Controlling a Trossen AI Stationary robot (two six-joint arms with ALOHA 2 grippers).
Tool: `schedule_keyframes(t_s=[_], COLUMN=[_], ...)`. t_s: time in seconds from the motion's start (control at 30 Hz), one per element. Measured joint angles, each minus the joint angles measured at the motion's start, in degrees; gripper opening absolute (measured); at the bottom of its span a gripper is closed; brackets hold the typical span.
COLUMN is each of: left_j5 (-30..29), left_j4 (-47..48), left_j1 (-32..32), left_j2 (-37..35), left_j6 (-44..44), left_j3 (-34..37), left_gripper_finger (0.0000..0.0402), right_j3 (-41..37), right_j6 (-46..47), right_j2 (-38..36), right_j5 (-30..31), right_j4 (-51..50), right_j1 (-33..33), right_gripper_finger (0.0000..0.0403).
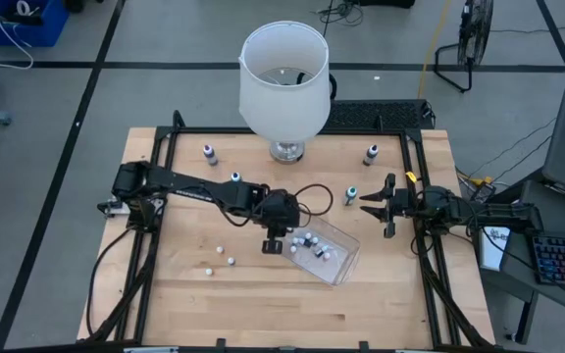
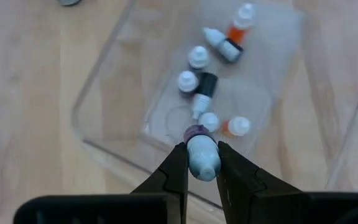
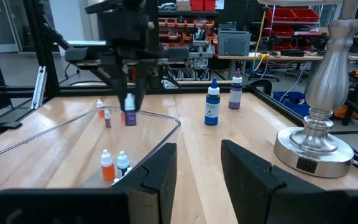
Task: Pick & Place food coloring
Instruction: Put the small purple food coloring bottle into the transparent bin
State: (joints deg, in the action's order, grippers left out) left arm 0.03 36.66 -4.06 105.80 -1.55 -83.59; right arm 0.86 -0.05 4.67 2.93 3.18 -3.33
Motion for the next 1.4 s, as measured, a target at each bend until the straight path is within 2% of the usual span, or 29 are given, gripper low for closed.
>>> schedule_keyframes(t_s=[0.2, 1.0, 1.4], left_j5=[-4.3, -8.7, -7.8], left_j4=[3.1, 10.1, 8.5], left_j1=[0.6, -0.5, -1.3], left_j2=[0.0, -0.1, -0.1], left_j6=[8.2, 29.5, 28.8], left_j3=[0.0, -0.1, -0.1], left_gripper_finger=[0.0059, 0.0059, 0.0059], right_j3=[0.0, 0.0, 0.0], right_j6=[0.0, 0.0, 0.0], right_j2=[0.0, 0.0, 0.0], right_j5=[0.0, 0.0, 0.0], right_j4=[0.0, 0.0, 0.0], right_j1=[0.0, 0.0, 0.0], right_gripper_finger=[0.0114, 0.0114, 0.0114])
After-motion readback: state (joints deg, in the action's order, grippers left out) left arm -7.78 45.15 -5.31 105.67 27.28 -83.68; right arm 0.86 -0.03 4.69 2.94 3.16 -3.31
